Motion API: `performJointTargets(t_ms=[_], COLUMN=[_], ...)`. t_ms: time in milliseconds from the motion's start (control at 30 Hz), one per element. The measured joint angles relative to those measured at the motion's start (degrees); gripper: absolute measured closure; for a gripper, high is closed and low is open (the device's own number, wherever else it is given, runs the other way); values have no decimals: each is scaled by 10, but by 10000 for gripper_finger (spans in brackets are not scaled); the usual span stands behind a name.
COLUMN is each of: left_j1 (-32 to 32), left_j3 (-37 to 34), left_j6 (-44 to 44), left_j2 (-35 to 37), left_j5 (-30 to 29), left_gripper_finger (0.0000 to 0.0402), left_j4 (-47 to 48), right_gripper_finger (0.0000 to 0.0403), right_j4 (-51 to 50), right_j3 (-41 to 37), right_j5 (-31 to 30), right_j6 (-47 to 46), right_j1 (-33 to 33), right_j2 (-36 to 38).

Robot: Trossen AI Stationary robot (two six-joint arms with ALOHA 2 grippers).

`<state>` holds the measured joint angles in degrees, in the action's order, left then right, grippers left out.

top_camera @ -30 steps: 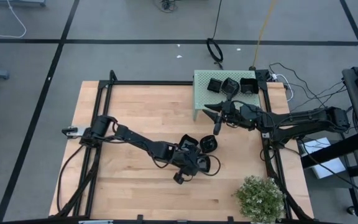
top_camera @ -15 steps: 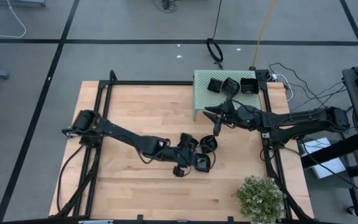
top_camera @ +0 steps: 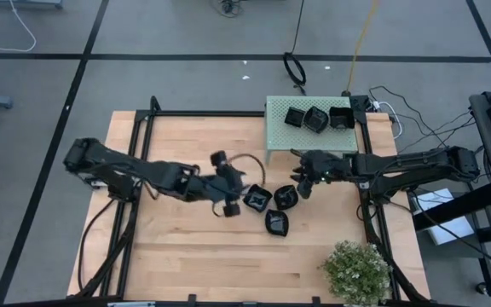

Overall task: Pick & Place Mini shaped plates
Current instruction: Stack the top leaf-shaped plate on top of the leaf-shaped plate on the shelf

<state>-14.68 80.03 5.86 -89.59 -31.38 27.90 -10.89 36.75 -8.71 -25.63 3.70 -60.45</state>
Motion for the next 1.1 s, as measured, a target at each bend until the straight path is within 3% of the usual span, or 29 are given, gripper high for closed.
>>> performJointTargets(t_ms=[167, 267, 600, 1100], left_j1=[9, 15, 30, 30], left_j3=[0, 0, 0, 0], left_j6=[37, 44, 44, 44], left_j2=[45, 64, 83, 83], left_j5=[-22, -26, -33, -32], left_gripper_finger=[239, 240, 243, 243], left_j4=[-6, -7, -9, 3], right_gripper_finger=[246, 231, 230, 232], right_j4=[-101, -136, -138, -58], right_j3=[0, 0, 0, 0], right_j5=[1, 37, 60, 60], right_j6=[-206, -263, -322, -290], right_j1=[0, 0, -1, -31], right_j2=[0, -1, -60, -172])
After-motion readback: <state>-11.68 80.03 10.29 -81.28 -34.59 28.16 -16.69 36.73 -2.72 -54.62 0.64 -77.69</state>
